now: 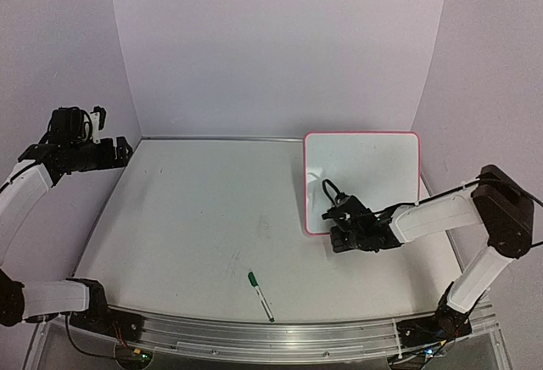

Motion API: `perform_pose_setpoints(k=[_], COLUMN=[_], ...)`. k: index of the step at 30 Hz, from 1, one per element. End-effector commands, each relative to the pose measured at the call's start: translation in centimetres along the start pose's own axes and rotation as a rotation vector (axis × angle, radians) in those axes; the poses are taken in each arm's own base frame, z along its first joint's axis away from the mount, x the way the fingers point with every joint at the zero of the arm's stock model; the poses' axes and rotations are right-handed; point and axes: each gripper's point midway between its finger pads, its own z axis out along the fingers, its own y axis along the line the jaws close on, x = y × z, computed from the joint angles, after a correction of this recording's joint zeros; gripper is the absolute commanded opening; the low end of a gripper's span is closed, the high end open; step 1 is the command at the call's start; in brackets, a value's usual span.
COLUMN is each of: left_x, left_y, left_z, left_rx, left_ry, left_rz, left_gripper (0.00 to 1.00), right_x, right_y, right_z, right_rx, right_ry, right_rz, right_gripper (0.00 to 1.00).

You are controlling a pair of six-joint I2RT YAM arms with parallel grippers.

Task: Write a sentence on the whiteboard
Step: Move the whiteboard to the center of the board.

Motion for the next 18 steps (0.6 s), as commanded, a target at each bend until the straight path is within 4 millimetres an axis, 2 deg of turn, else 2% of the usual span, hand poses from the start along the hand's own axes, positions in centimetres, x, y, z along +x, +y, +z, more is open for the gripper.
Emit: perform_pose_setpoints(k=[1,5,13,18], left_x=[-0.8,-0.8,-0.8,-0.8], left_y=[-0.1,-0.1,-0.2,-0.3], left_z=[0.1,0.1,0.0,0.0], left_rx=[0.002,0.003,0.007,0.009], left_ry=[-0.029,-0.029,-0.030,-0.032], left_rz=[0.021,0.021,0.019,0.019], left_gripper=[0.99,0.99,0.99,0.99], right_x=[-1.7,-2.1,0.0,0.8], right_y=[7.8,12.6,21.7,25.4], right_z=[-1.3,-2.3,-2.7,-3.4], right_rx=[-0.178,-0.244,-0.357,-0.411], right_ry=[-0.047,-0.051,-0.005,0.007], right_rz=[-0.036,-0.074,-0.186,-0.222], right_gripper=[0.00,0.00,0.00,0.00])
